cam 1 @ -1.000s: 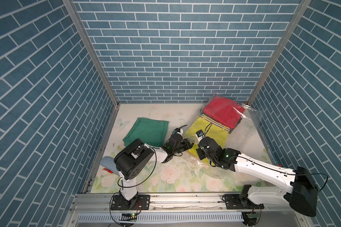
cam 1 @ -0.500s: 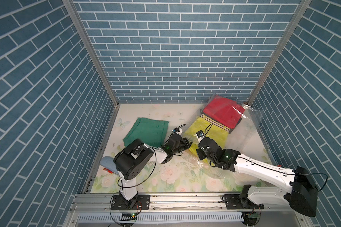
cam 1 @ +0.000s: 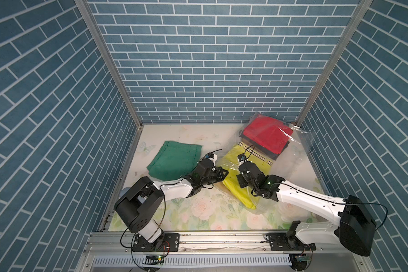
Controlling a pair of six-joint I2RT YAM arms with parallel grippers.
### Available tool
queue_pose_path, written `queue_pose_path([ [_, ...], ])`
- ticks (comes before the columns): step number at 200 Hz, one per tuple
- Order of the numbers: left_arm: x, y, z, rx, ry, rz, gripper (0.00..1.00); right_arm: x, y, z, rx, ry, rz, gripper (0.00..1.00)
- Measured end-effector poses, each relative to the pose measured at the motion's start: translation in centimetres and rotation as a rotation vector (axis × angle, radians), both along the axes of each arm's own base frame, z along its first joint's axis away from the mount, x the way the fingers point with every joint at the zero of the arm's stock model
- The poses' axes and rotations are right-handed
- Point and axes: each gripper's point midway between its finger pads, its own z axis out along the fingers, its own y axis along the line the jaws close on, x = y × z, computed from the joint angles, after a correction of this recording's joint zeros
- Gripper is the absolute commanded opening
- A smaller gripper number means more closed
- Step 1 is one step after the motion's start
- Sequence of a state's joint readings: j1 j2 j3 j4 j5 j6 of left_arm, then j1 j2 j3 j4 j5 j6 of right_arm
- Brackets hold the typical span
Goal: Take the trousers out of the vacuum bag
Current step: Take out the trousers from the vacuum bag.
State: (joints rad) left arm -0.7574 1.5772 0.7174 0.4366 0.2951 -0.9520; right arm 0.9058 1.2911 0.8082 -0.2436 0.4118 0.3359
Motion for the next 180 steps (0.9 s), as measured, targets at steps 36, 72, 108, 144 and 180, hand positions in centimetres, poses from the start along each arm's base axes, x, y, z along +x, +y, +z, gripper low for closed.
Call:
queue_pose_path([
  [36, -1.3, 0.6, 0.7, 0.032, 0.007, -0.038, 0.00, 0.9, -0.6, -0.4, -0.006, 0.004, -0.029, 0.06],
  [72, -2.6, 1.5, 1.8, 0.061, 0.000, -0.068, 0.00, 2.0, -0.9, -0.9, -0.014, 0.009, -0.061, 0.06],
  [108, -3.8, 2.5, 2.9, 0.082, -0.011, -0.084, 0.00, 2.6, -1.1, -1.5, -0.019, 0.014, -0.077, 0.06],
  [144, -4.7, 3.4, 3.4, 0.101, -0.007, -0.087, 0.00, 3.3, -1.7, -1.9, -0.021, 0.017, -0.101, 0.05],
  [180, -5.5, 4.4, 3.9, 0.110, -0.006, -0.081, 0.00, 3.7, -1.7, -2.0, -0.011, 0.019, -0.106, 0.13],
])
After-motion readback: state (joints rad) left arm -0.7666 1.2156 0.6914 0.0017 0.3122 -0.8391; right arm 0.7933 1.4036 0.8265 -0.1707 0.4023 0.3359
